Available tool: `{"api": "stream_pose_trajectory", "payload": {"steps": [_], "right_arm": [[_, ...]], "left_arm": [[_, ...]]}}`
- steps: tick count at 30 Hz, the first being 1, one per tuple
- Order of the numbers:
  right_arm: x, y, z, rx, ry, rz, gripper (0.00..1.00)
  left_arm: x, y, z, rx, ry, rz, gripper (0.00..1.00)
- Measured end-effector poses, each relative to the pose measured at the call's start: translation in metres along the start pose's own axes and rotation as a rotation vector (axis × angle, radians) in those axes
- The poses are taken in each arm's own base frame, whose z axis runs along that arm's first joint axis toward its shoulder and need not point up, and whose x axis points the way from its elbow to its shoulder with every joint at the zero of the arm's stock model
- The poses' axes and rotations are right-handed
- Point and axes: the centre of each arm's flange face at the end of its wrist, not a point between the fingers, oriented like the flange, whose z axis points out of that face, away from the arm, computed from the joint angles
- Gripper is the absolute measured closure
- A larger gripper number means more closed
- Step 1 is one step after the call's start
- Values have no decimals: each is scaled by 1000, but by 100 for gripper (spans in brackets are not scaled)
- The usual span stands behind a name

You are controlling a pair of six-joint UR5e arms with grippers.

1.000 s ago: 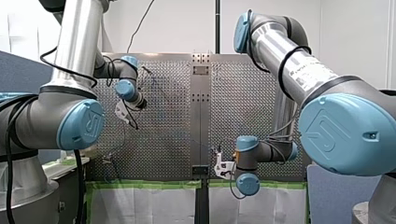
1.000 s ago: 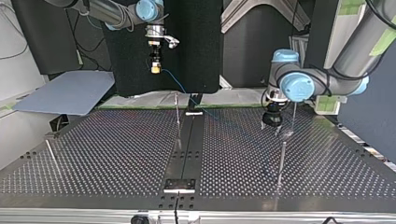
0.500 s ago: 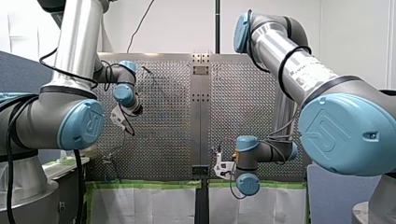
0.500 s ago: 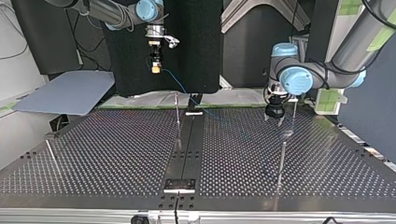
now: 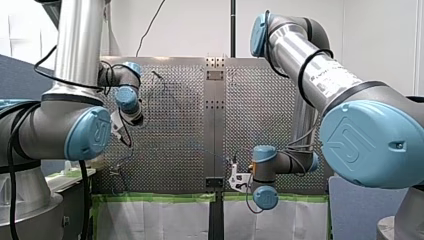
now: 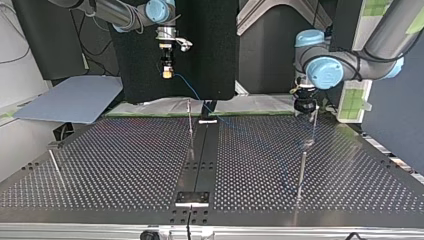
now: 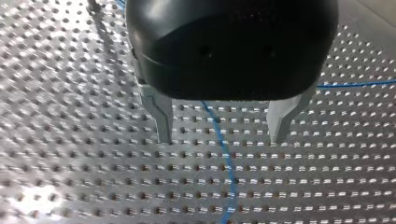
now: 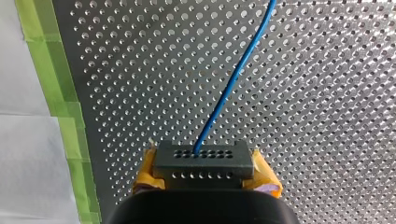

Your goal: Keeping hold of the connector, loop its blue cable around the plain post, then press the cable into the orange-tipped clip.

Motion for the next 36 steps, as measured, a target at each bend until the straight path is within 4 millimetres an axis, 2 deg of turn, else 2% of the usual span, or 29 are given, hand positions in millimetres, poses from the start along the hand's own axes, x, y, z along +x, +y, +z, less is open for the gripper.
{"api": "stream_pose_trajectory", "payload": {"steps": [9,21,28,36], "right_arm": [[0,-1,0,1,0,0,100],[0,-1,1,1,0,-2,100],[0,-1,3,5,0,-1,100],[0,-1,4,5,-1,0,100]], "left_arm": [[-57,-35,-17,-21,-117,77,0],[-126,-89,-60,11,-218,181,0],[-168,-126,-100,38,-286,242,0],[-200,-161,-152,49,-359,294,0]]}}
